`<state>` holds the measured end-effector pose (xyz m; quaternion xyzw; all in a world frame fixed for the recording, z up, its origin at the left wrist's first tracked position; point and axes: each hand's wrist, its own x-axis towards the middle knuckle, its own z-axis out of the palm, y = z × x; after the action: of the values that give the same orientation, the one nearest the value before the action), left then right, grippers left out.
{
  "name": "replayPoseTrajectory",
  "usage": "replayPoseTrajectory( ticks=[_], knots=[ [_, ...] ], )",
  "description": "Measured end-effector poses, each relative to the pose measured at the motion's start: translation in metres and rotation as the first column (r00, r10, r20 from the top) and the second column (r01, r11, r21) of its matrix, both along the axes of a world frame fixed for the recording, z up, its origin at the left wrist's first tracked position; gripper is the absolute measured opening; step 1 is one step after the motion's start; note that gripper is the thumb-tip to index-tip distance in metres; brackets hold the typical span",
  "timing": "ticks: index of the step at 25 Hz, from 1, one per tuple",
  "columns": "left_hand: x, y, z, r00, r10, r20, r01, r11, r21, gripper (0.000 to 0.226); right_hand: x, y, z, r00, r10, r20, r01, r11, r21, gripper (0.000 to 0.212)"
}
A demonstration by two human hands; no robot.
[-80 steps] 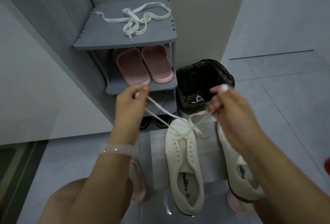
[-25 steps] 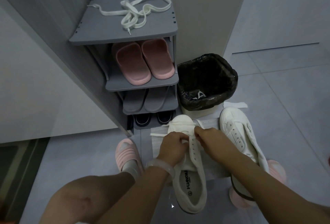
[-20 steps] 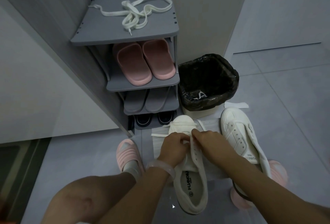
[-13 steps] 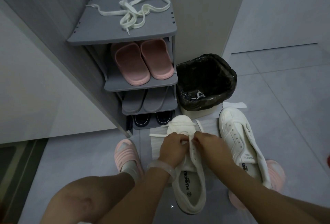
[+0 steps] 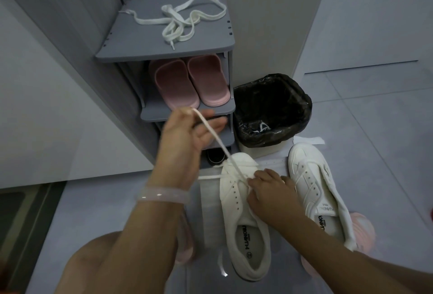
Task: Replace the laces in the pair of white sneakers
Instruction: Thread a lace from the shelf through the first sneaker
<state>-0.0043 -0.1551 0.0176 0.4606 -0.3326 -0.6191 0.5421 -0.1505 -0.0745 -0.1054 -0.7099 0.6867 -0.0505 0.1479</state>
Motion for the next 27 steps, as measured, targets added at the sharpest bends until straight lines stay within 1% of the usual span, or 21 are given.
replayPoseTrajectory(
  ticks=[1,2,3,4,5,7,9,10,12,13,14,15,16,17,18,19,20,22,23,25,27],
  knots=[
    [0.008,-0.004,0.012,1.0,-0.003,0.003,0.003,1.0,0.012,0.03,-0.001,-0.004,-0.005,0.994,-0.051,0.098,0.052,0.999,-0.011,0.055],
    [0.014,-0.007,0.013,0.988,-0.043,0.147,0.035,0.998,0.056,0.03,-0.003,-0.008,-0.008,0.951,-0.184,0.249,0.189,0.982,0.004,0.049],
    [0.014,-0.006,0.007,0.914,-0.138,0.381,0.096,0.987,0.129,0.029,-0.007,-0.014,-0.008,0.858,-0.345,0.381,0.341,0.937,0.082,0.039],
    [0.009,-0.001,-0.008,0.755,-0.272,0.597,0.19,0.962,0.199,0.027,-0.013,-0.02,-0.011,0.743,-0.486,0.46,0.457,0.871,0.182,0.032],
    [0.003,0.007,-0.027,0.563,-0.392,0.727,0.308,0.916,0.256,0.024,-0.017,-0.025,-0.012,0.674,-0.575,0.464,0.49,0.818,0.302,0.033],
    [-0.011,0.028,-0.069,0.186,-0.504,0.843,0.52,0.779,0.351,0.02,-0.017,-0.028,-0.012,0.684,-0.628,0.37,0.432,0.758,0.489,0.044],
    [-0.021,0.047,-0.096,-0.138,-0.386,0.912,0.603,0.698,0.386,0.027,-0.012,-0.033,-0.016,0.65,-0.657,0.381,0.464,0.741,0.486,0.044],
    [-0.024,0.053,-0.102,-0.225,-0.298,0.928,0.619,0.692,0.372,0.028,-0.012,-0.036,-0.017,0.611,-0.674,0.416,0.511,0.737,0.442,0.041],
    [-0.027,0.062,-0.105,-0.282,-0.229,0.931,0.65,0.668,0.362,0.027,-0.01,-0.04,-0.017,0.517,-0.702,0.49,0.595,0.706,0.385,0.029],
    [-0.027,0.064,-0.106,-0.292,-0.233,0.928,0.661,0.652,0.371,0.027,-0.007,-0.043,-0.013,0.41,-0.715,0.566,0.607,0.677,0.415,0.021],
    [-0.027,0.065,-0.106,-0.301,-0.237,0.924,0.671,0.636,0.382,0.027,-0.003,-0.046,-0.008,0.237,-0.712,0.661,0.578,0.65,0.493,0.015],
    [-0.026,0.065,-0.106,-0.313,-0.235,0.92,0.677,0.625,0.39,0.027,0.0,-0.05,0.001,0.018,-0.687,0.727,0.499,0.636,0.589,0.014],
    [-0.025,0.064,-0.107,-0.321,-0.233,0.918,0.68,0.618,0.395,0.026,0.0,-0.055,0.013,-0.211,-0.621,0.755,0.384,0.658,0.648,0.014],
    [-0.025,0.062,-0.108,-0.33,-0.236,0.914,0.68,0.613,0.404,0.026,-0.003,-0.059,0.026,-0.388,-0.535,0.75,0.283,0.706,0.65,0.015],
    [-0.025,0.061,-0.109,-0.34,-0.244,0.908,0.676,0.608,0.416,0.027,-0.008,-0.063,0.04,-0.499,-0.453,0.739,0.216,0.761,0.612,0.016],
    [-0.025,0.061,-0.108,-0.347,-0.252,0.904,0.674,0.603,0.427,0.028,-0.015,-0.066,0.051,-0.51,-0.387,0.768,0.215,0.808,0.549,0.019],
    [-0.025,0.061,-0.107,-0.343,-0.262,0.902,0.676,0.598,0.431,0.029,-0.022,-0.067,0.062,-0.41,-0.34,0.847,0.27,0.841,0.468,0.024],
    [-0.024,0.06,-0.105,-0.288,-0.29,0.912,0.676,0.613,0.409,0.031,-0.034,-0.061,0.074,-0.002,-0.3,0.954,0.418,0.867,0.273,0.031],
    [-0.023,0.058,-0.101,-0.219,-0.307,0.926,0.663,0.65,0.372,0.032,-0.041,-0.056,0.074,0.165,-0.329,0.93,0.482,0.85,0.215,0.03],
    [-0.017,0.048,-0.096,-0.052,-0.298,0.953,0.589,0.761,0.271,0.029,-0.056,-0.048,0.064,0.416,-0.486,0.769,0.569,0.799,0.196,0.025],
    [-0.009,0.037,-0.099,0.039,-0.258,0.965,0.494,0.845,0.206,0.025,-0.072,-0.038,0.048,0.747,-0.562,0.354,0.508,0.827,0.24,0.024]
  ],
)
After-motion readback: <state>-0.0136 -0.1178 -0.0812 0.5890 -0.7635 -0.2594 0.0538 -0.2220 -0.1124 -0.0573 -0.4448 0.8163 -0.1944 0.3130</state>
